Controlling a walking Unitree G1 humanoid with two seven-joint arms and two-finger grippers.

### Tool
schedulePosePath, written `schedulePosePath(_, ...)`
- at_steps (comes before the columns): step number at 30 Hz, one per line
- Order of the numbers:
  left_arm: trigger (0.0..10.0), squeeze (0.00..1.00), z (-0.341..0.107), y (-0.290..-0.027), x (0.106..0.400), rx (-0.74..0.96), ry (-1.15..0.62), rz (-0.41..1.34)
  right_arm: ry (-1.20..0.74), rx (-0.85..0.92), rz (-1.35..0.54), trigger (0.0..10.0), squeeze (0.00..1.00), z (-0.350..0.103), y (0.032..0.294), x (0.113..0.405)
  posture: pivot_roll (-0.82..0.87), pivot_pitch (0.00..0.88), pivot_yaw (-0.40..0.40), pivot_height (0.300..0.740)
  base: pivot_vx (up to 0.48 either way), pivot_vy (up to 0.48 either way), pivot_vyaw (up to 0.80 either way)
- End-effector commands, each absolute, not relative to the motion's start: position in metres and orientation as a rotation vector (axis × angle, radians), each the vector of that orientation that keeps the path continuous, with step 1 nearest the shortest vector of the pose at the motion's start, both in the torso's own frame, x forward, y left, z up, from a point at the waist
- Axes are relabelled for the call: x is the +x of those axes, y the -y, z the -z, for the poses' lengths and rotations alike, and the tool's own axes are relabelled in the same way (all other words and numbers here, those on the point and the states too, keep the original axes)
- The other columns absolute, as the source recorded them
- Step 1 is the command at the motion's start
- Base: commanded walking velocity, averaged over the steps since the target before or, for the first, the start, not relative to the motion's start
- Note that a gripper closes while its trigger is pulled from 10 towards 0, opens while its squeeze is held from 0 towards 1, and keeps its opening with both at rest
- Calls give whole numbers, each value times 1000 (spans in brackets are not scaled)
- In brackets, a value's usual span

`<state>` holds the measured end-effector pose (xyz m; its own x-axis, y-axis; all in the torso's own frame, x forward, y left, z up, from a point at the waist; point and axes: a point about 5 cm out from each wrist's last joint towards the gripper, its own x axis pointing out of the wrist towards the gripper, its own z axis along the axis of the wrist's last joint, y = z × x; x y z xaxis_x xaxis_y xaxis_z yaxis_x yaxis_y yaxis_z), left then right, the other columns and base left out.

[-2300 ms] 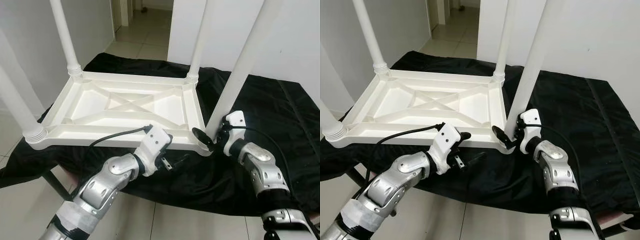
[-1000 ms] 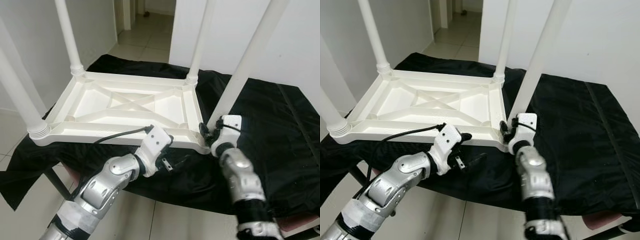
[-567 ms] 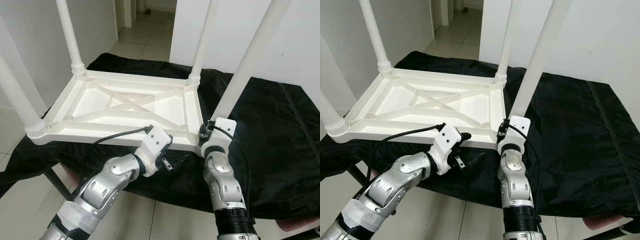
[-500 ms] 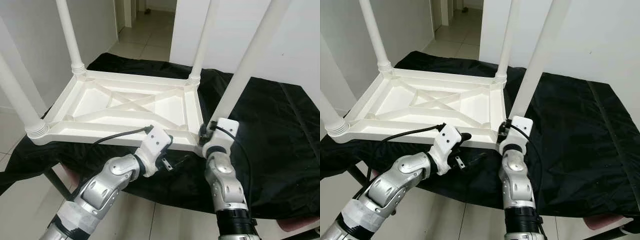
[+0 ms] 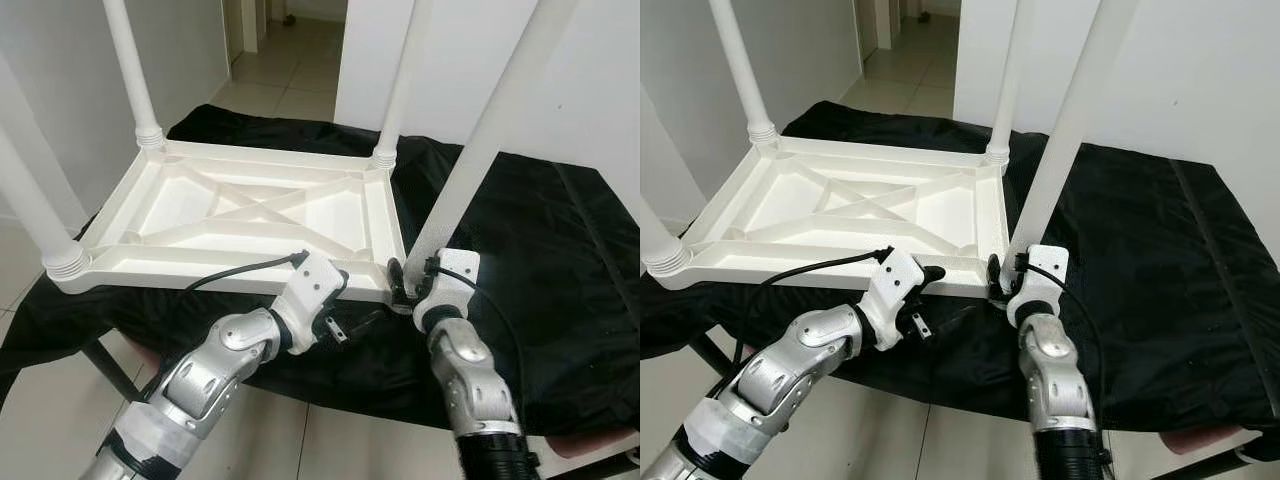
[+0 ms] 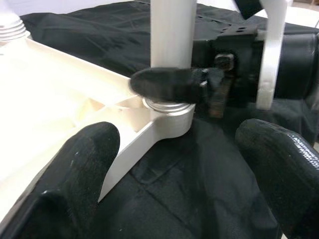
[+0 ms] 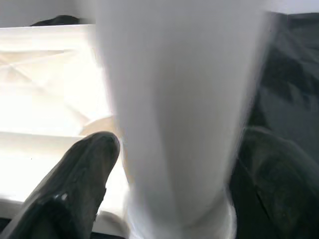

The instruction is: Building children table

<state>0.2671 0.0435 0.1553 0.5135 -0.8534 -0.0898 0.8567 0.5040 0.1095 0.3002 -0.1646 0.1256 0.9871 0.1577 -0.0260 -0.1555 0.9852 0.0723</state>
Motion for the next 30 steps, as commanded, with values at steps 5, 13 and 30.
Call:
schedulePosePath(5,10000,0,-153,-38,263,159,-30,1145,5,-56,-386,10000,0,-138,181,318,-41,0,-69,740,0,0,0)
schedulePosePath(13,10000,0,-154,-38,265,162,-24,1139,-4,-130,-594,10000,0,-145,181,336,-30,0,-72,740,0,0,0)
schedulePosePath(30,10000,0,-157,-41,269,164,-10,1107,-141,-205,-727,0,0,-127,196,341,-13,0,-85,740,0,0,0)
